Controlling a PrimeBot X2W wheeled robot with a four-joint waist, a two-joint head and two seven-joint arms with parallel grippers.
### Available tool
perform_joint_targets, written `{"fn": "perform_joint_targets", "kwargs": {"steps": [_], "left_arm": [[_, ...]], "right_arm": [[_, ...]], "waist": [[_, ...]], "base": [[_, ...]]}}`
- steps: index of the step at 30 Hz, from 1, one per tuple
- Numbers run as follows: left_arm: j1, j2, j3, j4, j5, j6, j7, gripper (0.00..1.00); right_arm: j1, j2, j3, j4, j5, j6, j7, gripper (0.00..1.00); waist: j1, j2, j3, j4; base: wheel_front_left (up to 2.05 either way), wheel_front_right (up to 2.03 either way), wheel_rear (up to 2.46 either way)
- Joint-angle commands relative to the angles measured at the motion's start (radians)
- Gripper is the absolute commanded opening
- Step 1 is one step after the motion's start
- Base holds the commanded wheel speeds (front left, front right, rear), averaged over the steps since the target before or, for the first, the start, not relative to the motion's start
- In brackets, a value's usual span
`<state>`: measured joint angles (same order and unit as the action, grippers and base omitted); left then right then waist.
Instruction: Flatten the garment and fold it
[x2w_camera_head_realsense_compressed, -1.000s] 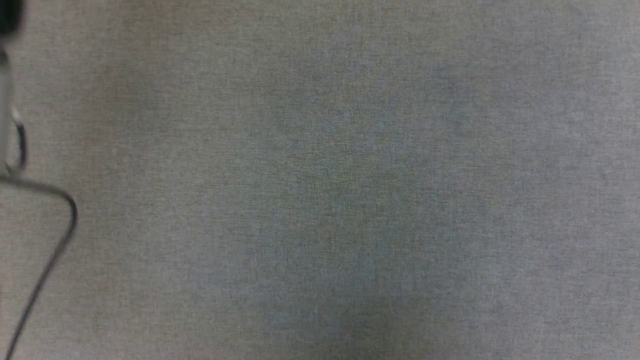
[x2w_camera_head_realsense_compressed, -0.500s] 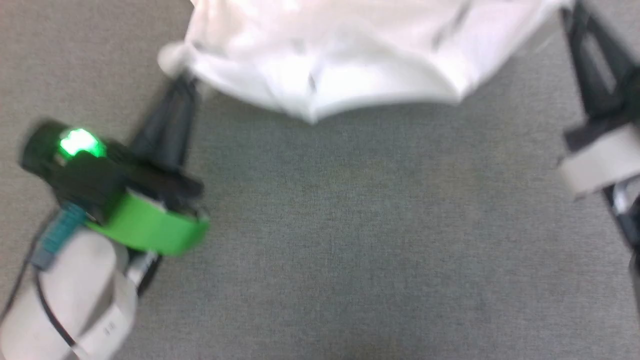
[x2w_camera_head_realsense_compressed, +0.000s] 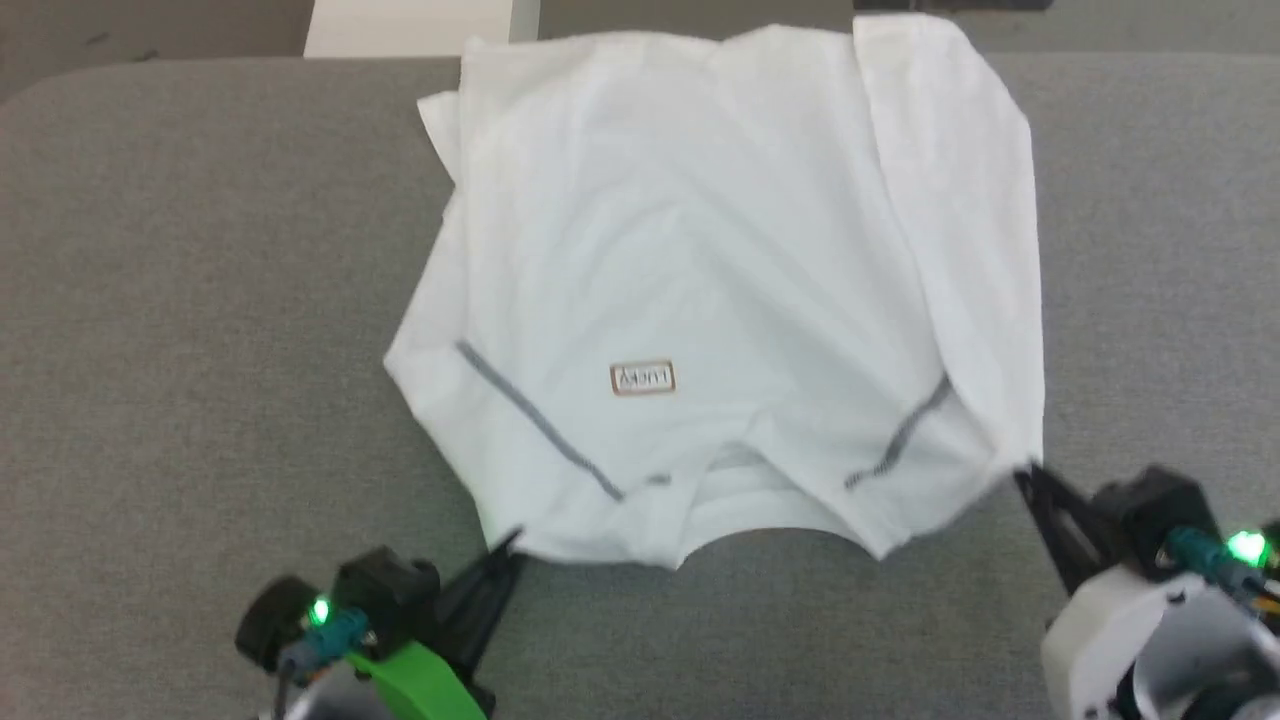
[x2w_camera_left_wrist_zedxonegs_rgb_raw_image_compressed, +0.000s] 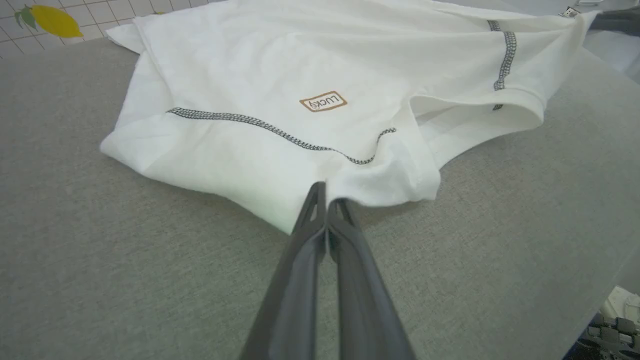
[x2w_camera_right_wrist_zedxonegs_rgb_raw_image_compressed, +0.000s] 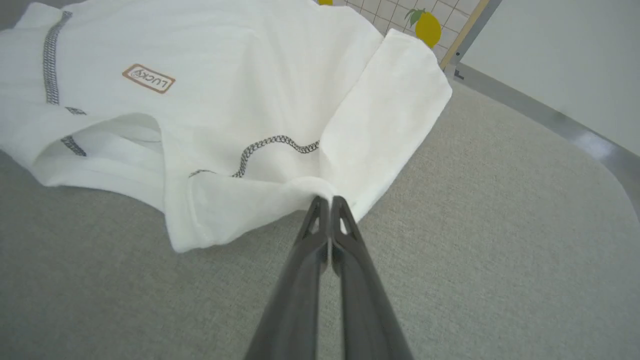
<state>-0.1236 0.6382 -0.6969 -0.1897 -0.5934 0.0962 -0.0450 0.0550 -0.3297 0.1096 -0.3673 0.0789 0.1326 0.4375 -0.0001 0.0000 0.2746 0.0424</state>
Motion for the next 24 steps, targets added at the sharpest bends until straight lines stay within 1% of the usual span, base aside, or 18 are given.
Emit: {"fn": "perform_joint_targets", "kwargs": {"steps": [1, 7, 13, 15, 18, 20, 24], "left_arm": [[0.028, 0.011, -0.017, 0.008, -0.021, -0.014, 0.031, 0.0], [0.093, 0.031, -0.062, 0.003, -0.116, -0.028, 0.163, 0.0], [0.145, 0.066, -0.083, -0.03, -0.207, -0.017, 0.288, 0.0], [0.159, 0.087, -0.085, -0.048, -0.228, -0.013, 0.321, 0.0], [0.175, 0.11, -0.082, -0.072, -0.246, -0.006, 0.339, 0.0], [0.181, 0.113, -0.082, -0.078, -0.246, -0.003, 0.338, 0.0], [0.18, 0.088, -0.094, -0.045, -0.241, -0.015, 0.318, 0.0]], "right_arm": [[0.046, -0.01, 0.005, 0.009, 0.025, -0.002, 0.029, 0.0], [0.185, -0.091, 0.043, 0.016, 0.122, -0.002, 0.158, 0.0], [0.256, -0.147, 0.054, 0.003, 0.202, -0.002, 0.254, 0.0], [0.274, -0.162, 0.051, -0.004, 0.219, -0.002, 0.286, 0.0], [0.299, -0.175, 0.041, -0.018, 0.238, -0.002, 0.319, 0.0], [0.307, -0.178, 0.036, -0.022, 0.237, -0.002, 0.322, 0.0], [0.309, -0.163, 0.05, -0.009, 0.227, -0.002, 0.302, 0.0]], "waist": [[0.0001, 0.0, -0.07, -0.002], [0.0001, 0.0, -0.11, -0.004], [0.0001, 0.0, -0.138, -0.011], [0.0001, 0.0, -0.145, -0.013], [0.0001, 0.0, -0.149, -0.016], [0.0001, 0.0, -0.147, -0.016], [0.0001, 0.0, -0.141, -0.018]], "base": [[0.0, 0.0, 0.0], [0.0, 0.0, 0.0], [0.0, 0.0, 0.0], [0.0, 0.0, 0.0], [0.0, 0.0, 0.0], [0.0, 0.0, 0.0], [0.0, 0.0, 0.0]]}}
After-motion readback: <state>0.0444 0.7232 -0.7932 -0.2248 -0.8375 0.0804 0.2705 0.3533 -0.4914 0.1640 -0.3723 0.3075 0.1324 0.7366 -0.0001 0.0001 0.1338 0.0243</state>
